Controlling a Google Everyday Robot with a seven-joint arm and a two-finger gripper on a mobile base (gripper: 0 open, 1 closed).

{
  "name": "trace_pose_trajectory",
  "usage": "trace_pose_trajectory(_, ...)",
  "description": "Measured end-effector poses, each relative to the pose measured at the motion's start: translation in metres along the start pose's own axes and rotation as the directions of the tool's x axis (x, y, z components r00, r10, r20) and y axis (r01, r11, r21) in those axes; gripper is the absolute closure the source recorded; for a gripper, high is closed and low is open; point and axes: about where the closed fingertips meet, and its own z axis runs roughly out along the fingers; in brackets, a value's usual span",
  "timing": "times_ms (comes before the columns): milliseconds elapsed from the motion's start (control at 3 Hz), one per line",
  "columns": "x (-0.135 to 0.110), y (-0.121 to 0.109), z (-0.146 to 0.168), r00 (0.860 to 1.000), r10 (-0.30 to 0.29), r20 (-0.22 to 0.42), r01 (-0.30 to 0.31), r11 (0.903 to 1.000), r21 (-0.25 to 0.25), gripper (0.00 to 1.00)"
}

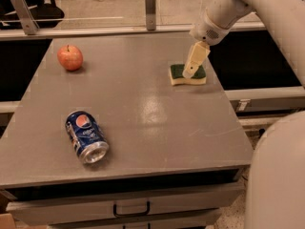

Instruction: Pick sponge

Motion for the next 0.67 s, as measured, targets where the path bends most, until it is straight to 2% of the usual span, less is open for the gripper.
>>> trace_pose_trajectory(667,0.038,-0.01,0.046,0.992,0.109,-0.059,-0.112,0.9915,-0.066,0.01)
